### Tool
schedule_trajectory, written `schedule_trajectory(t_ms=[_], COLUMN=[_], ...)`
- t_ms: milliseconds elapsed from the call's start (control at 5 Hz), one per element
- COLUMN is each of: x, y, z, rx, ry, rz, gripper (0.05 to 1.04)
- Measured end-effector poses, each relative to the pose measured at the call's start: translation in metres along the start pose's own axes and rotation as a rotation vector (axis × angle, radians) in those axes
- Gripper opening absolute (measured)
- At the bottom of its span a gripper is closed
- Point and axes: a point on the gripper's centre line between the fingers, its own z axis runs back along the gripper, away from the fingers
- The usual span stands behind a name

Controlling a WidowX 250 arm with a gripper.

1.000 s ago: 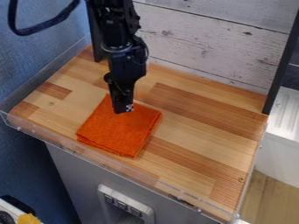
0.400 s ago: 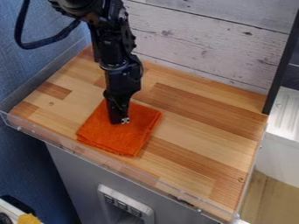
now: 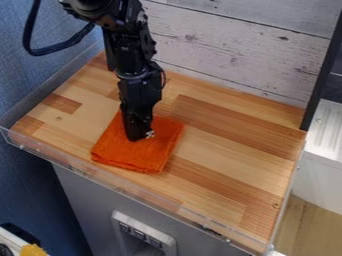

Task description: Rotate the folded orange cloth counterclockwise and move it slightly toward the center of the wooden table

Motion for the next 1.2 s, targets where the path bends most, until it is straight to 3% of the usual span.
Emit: schedule_trajectory(t_ms=[600, 1000, 1200], x=[0.024, 0.040, 0.046], y=[0.003, 0.000, -0.002], z=[0.001, 0.002, 0.010], rx=[-0.003, -0.007, -0.020], ry=[-0.004, -0.003, 0.009], rz=[0.339, 0.466, 0.500], gripper=[0.059, 0.080, 0.228])
